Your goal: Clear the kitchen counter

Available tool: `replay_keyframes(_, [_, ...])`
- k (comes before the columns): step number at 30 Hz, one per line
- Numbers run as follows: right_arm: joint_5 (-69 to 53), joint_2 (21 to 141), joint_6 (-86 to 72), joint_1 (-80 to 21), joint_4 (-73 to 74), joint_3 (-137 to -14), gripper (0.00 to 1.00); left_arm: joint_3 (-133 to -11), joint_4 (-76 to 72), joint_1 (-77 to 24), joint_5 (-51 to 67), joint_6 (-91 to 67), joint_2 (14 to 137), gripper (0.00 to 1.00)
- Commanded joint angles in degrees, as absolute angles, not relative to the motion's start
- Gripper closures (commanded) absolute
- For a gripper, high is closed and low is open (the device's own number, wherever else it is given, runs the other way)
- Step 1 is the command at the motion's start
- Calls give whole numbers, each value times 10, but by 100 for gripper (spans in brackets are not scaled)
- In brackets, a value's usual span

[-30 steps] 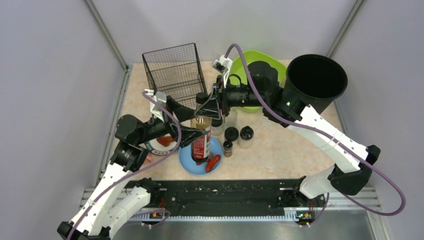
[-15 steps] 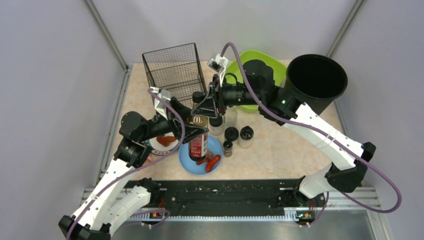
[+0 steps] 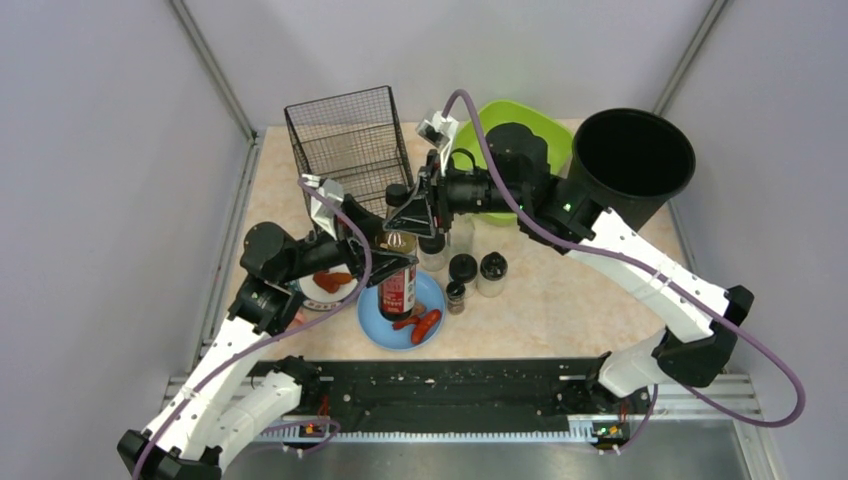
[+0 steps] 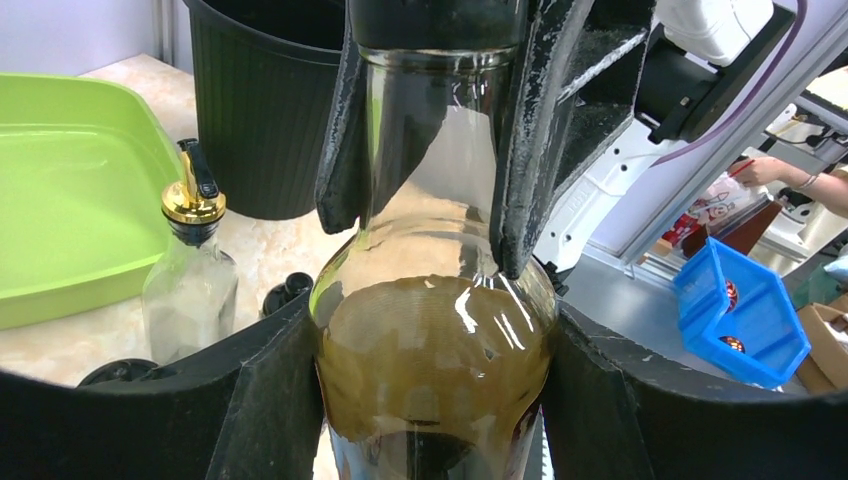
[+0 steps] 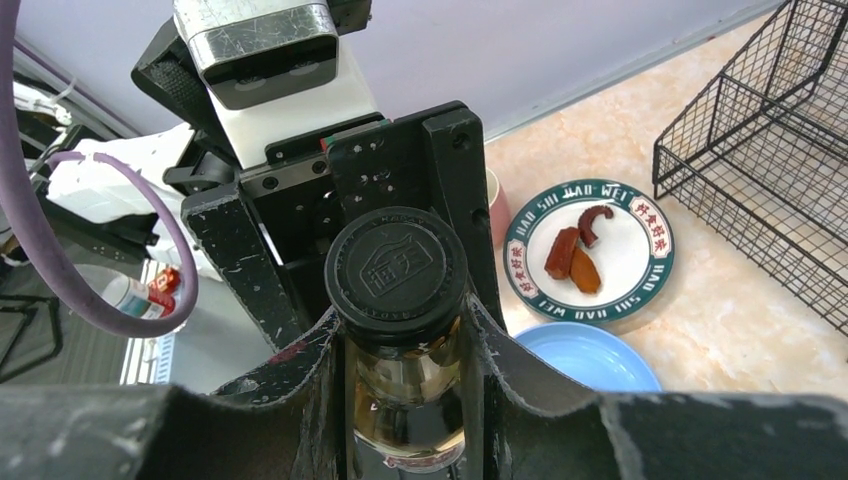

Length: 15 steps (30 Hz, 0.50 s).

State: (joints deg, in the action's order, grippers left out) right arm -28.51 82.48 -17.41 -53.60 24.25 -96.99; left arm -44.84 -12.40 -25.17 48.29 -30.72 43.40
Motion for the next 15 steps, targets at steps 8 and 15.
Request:
replay_keyframes(8, [-183, 726, -146, -546, 190, -947, 41, -468, -116, -251, 391, -252, 429, 100])
replay_keyframes(15, [-78, 631, -121, -546, 199, -884, 33, -508, -71, -251, 287, -206, 446, 100])
